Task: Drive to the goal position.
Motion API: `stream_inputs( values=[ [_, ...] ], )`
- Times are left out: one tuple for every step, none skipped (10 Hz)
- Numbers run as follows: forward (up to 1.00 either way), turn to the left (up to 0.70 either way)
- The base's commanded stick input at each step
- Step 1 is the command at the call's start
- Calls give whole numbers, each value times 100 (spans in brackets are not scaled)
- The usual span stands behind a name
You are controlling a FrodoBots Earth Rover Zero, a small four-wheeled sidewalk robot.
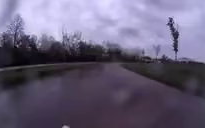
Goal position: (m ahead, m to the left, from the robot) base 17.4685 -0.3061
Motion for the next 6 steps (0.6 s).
stream_inputs(
  values=[
    [70,0],
    [70,0],
    [70,0],
    [70,0],
    [70,0],
    [70,0]
  ],
)
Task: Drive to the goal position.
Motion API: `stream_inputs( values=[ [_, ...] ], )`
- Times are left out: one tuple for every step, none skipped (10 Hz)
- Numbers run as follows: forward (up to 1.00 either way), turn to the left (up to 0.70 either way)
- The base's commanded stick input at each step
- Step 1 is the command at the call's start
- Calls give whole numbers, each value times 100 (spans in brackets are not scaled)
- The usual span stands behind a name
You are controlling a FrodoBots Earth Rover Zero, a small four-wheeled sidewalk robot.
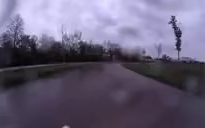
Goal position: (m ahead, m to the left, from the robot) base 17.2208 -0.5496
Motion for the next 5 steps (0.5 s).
stream_inputs(
  values=[
    [70,0],
    [70,0],
    [70,0],
    [70,0],
    [70,0]
  ],
)
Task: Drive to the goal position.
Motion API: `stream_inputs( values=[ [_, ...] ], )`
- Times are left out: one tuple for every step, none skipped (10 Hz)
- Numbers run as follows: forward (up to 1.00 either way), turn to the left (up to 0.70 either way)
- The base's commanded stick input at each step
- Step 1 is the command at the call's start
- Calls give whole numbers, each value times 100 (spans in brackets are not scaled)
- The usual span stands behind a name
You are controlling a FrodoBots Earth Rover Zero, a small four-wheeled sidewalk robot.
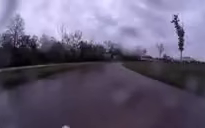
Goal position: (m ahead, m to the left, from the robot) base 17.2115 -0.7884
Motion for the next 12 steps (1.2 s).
stream_inputs(
  values=[
    [70,0],
    [70,0],
    [70,0],
    [70,0],
    [70,0],
    [70,0],
    [70,0],
    [70,0],
    [70,0],
    [70,0],
    [70,0],
    [70,0]
  ],
)
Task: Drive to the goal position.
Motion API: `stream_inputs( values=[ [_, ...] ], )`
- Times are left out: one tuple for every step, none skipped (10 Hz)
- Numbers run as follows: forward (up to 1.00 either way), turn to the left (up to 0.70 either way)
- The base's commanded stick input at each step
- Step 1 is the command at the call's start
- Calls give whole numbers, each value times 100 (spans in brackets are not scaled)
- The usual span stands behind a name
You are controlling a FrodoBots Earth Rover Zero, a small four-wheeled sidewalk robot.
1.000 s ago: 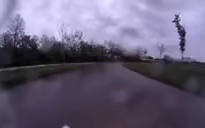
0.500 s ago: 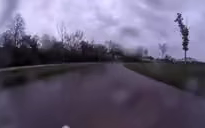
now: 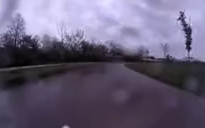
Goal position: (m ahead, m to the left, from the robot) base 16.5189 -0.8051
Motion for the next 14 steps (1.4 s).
stream_inputs(
  values=[
    [70,0],
    [70,0],
    [70,0],
    [70,0],
    [70,0],
    [70,0],
    [70,0],
    [70,0],
    [70,0],
    [70,0],
    [70,-1],
    [70,-2],
    [70,-4],
    [70,-7]
  ],
)
